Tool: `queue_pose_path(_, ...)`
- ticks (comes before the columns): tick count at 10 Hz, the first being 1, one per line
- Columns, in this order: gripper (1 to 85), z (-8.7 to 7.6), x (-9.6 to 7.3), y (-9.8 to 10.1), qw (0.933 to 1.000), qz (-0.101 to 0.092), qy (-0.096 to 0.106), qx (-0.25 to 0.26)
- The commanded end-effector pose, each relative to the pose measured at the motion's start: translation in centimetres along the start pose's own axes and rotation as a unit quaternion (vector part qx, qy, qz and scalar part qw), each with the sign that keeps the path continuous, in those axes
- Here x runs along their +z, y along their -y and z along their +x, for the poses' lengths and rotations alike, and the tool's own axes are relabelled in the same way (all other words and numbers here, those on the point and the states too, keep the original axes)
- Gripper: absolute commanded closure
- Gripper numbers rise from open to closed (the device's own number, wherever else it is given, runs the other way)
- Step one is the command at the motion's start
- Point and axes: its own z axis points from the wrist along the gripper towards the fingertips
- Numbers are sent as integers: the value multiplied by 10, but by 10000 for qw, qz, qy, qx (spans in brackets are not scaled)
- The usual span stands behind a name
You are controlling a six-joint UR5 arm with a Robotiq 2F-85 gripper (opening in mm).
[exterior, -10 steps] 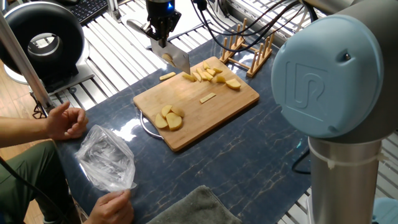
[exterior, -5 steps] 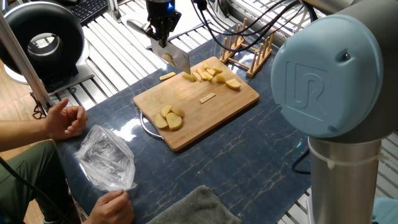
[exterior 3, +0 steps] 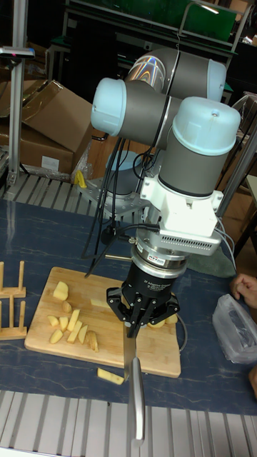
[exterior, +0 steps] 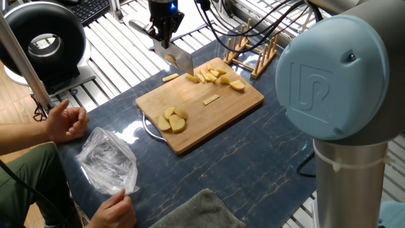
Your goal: Chop the potatoes
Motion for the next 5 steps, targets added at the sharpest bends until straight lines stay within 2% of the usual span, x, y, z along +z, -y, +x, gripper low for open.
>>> queue_pose_path(1, 847, -1, -1, -2, 10000, -53, 11, 22)
queue_pose_path(5, 847, 0, -1, -1, 10000, -38, 2, 5)
